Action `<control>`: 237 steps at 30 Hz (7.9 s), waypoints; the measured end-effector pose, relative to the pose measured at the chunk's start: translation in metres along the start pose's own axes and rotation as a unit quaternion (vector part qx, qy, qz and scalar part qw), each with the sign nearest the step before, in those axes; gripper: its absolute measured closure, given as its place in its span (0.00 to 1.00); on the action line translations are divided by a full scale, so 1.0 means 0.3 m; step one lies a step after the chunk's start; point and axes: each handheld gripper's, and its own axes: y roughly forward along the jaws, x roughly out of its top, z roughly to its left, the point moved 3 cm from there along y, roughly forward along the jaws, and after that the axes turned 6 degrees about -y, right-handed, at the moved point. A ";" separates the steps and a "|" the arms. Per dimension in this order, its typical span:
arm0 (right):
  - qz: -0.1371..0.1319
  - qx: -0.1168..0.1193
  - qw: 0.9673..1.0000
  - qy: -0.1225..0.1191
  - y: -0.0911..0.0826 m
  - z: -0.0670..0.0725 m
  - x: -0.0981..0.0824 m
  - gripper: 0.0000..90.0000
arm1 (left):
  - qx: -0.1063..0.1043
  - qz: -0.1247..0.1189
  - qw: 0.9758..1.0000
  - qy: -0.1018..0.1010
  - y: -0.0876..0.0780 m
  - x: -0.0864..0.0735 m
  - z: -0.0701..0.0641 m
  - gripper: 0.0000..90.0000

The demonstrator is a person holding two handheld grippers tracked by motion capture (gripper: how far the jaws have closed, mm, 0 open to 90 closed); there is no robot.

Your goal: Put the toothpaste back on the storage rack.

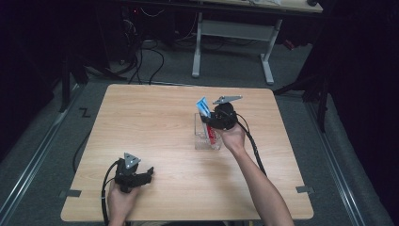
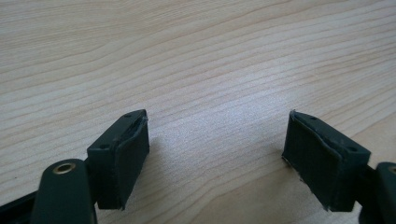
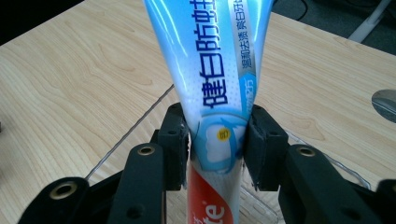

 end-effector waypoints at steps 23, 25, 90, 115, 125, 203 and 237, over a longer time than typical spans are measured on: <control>-0.016 -0.002 1.000 -0.003 -0.053 -0.001 0.007 0.62 | -0.001 0.000 1.000 -0.001 -0.001 0.000 0.001 0.25; -0.019 -0.007 1.000 -0.005 -0.063 -0.008 0.006 0.62 | -0.001 0.000 1.000 -0.002 -0.001 0.000 0.001 0.25; -0.063 -0.057 0.996 0.022 -0.393 -0.154 -0.139 0.68 | 0.002 0.001 1.000 0.000 -0.001 -0.001 0.000 0.25; -0.055 -0.072 0.995 0.040 -0.461 -0.173 -0.270 0.66 | 0.001 0.001 1.000 0.002 -0.001 -0.001 -0.002 0.24; -0.051 -0.076 0.995 0.041 -0.477 -0.156 -0.328 0.66 | 0.001 0.001 1.000 0.000 -0.002 -0.001 -0.001 0.25; 0.000 -0.110 0.992 0.063 -0.349 -0.011 -0.663 0.59 | 0.002 0.000 1.000 0.000 -0.002 -0.002 -0.001 0.25; 0.032 -0.118 0.991 0.048 -0.302 0.017 -0.709 0.45 | 0.002 0.000 1.000 0.000 -0.002 -0.003 -0.001 0.25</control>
